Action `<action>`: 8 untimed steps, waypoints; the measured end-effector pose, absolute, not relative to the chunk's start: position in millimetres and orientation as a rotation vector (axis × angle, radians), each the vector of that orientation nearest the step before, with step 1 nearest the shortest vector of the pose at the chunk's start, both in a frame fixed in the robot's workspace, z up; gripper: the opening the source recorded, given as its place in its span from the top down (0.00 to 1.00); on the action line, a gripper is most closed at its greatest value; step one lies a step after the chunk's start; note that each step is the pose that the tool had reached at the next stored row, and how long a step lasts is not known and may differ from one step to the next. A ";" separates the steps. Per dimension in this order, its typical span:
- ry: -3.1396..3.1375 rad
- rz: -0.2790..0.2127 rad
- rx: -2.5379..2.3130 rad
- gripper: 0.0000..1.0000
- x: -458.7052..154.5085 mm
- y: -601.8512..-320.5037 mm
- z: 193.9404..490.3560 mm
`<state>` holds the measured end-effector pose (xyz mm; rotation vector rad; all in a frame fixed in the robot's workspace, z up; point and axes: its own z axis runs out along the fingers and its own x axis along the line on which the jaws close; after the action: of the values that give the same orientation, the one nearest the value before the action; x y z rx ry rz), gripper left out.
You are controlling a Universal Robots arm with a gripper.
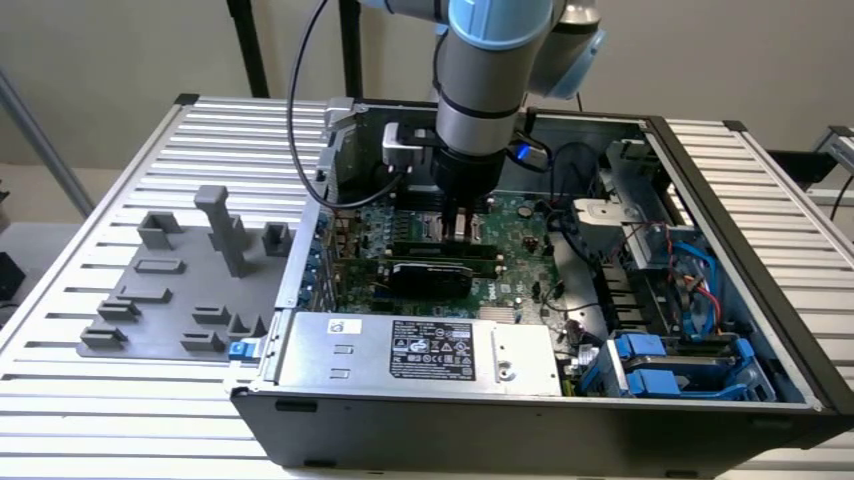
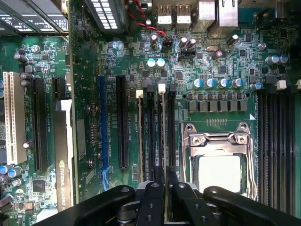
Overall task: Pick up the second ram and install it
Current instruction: 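Insert the second ram into the second slot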
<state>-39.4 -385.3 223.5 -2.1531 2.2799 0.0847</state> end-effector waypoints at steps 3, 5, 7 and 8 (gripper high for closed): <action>2.281 0.084 -2.154 0.87 -39.4 -385.3 222.7; 2.281 0.083 -2.154 0.87 -39.4 -385.3 222.5; 2.281 0.083 -2.154 0.79 -39.4 -385.3 222.4; 2.281 0.083 -2.154 0.79 -39.4 -385.3 222.4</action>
<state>-39.4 -385.3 222.4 -2.1539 2.2808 0.0829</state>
